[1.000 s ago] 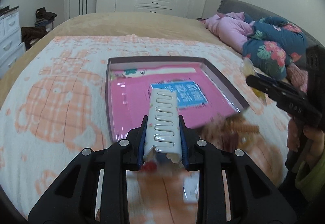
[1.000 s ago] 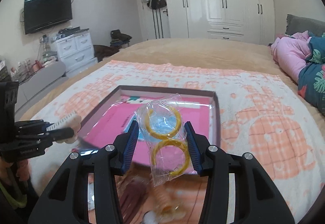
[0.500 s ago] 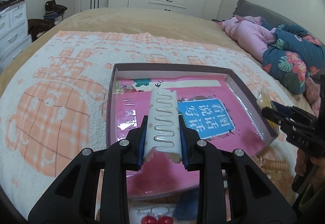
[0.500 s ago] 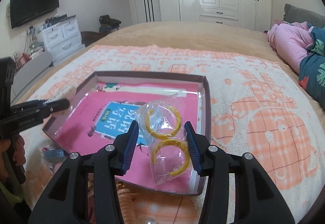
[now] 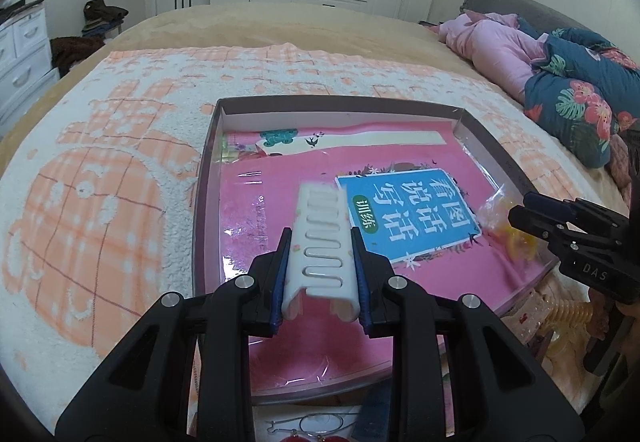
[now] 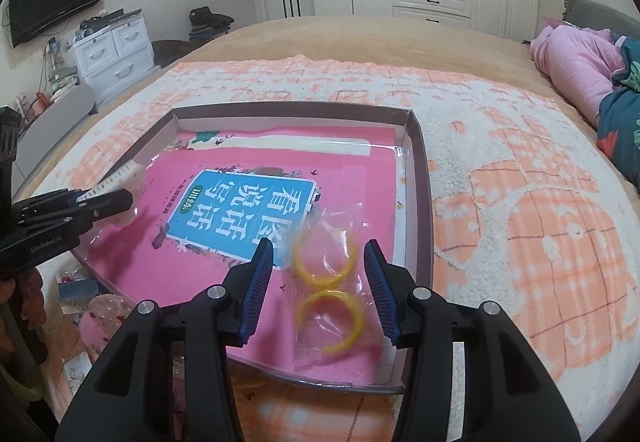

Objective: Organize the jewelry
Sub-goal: 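Place the white claw clip in the box with the left tool while the right places the bangle bag, then move both open tools back toward the remaining jewelry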

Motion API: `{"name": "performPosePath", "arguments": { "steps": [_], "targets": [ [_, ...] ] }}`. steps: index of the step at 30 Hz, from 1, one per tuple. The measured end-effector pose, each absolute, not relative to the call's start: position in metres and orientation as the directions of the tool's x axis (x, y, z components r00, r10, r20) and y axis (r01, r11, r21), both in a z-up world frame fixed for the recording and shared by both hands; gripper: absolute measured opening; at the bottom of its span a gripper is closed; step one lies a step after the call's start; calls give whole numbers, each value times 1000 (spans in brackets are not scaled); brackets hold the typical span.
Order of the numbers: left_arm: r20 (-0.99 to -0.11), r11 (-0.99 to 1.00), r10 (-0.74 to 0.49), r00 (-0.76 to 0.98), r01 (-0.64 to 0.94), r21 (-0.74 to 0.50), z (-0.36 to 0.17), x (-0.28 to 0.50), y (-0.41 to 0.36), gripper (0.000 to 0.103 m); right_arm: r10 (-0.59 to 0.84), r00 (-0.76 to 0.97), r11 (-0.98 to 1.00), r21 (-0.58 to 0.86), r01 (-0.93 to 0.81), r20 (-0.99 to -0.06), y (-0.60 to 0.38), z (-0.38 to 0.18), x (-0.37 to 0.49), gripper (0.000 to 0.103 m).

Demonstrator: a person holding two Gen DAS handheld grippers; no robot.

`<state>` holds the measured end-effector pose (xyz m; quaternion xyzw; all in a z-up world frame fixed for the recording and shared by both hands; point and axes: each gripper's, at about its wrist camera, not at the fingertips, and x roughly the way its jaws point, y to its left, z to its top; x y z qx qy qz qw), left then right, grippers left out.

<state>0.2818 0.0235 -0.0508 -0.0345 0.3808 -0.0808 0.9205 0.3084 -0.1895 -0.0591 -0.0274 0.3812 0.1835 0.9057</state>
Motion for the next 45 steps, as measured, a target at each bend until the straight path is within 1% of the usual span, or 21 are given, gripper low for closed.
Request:
{"name": "performPosePath", "arguments": {
  "steps": [3,5,10,12,14,16,20,25,32,33,38,45],
  "targets": [
    [-694,985,-173,699,124,-121,-51,280,23,20,319,649,931,100,-351,-690,-190,-57,306,52],
    [-693,985,-173,700,126,-119,-51,280,23,20,322,657,932,106,-348,-681,-191,-56,301,58],
    [-680,985,-173,712,125,-120,-47,274,23,20,326,685,935,113,-337,-652,-196,-49,290,67],
    [-671,985,-171,721,124,-117,-44,271,24,22,325,701,936,112,-332,-635,-197,-44,284,73],
    [-661,985,-175,730,124,-123,-39,267,24,26,332,713,935,115,-336,-617,-198,-40,279,76],
    [-651,985,-173,739,127,-117,-36,263,23,32,333,722,935,112,-338,-606,-199,-37,274,77],
    [-631,985,-170,757,129,-111,-28,253,21,38,343,738,933,120,-339,-582,-202,-30,265,80],
    [-610,985,-172,774,132,-109,-21,241,19,50,358,749,929,133,-345,-557,-205,-23,253,83],
    [-566,988,-153,810,123,-91,-9,220,20,60,363,766,926,112,-361,-531,-202,-16,232,85],
    [-558,989,-149,816,122,-86,-7,216,21,63,363,768,926,109,-362,-528,-201,-15,229,85],
    [-536,990,-139,833,109,-87,-1,202,26,69,376,772,920,107,-376,-513,-201,-14,209,86],
    [-533,991,-136,835,106,-86,-3,186,29,72,381,774,913,72,-402,-506,-194,-14,187,86]
  ]
}}
